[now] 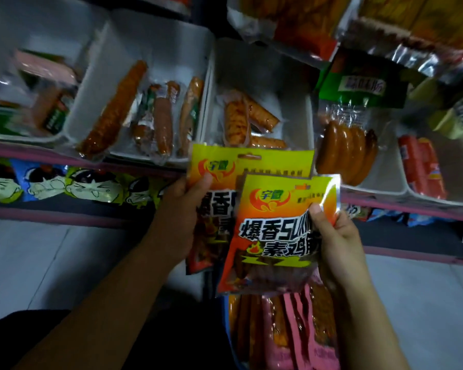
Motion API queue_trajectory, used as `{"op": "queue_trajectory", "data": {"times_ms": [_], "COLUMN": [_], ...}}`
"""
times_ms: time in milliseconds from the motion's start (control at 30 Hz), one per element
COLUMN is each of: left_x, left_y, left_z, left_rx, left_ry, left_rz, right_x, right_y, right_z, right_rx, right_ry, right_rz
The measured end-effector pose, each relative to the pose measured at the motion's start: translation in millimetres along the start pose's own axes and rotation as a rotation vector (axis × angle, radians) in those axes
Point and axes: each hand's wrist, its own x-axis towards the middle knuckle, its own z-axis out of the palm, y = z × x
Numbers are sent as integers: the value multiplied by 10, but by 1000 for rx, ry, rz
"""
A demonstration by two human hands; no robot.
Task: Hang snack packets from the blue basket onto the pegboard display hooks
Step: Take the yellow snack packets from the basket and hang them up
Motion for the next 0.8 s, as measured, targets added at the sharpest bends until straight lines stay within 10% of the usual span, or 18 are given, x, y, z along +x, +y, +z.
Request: {"op": "queue_trajectory", "data": {"times_ms": [500,800], "left_x": [373,715], "left_y": [2485,3436], "left_z": [-333,-469], "left_rx": [28,71], "left_ry": [68,-111], "left_rz": [630,633], "right_x": [332,505], "right_y": [-1988,-2740], "right_z": [1674,2282], "right_rx": [48,18], "right_ry": [-149,-166], "right_rz": [-734,-879]}}
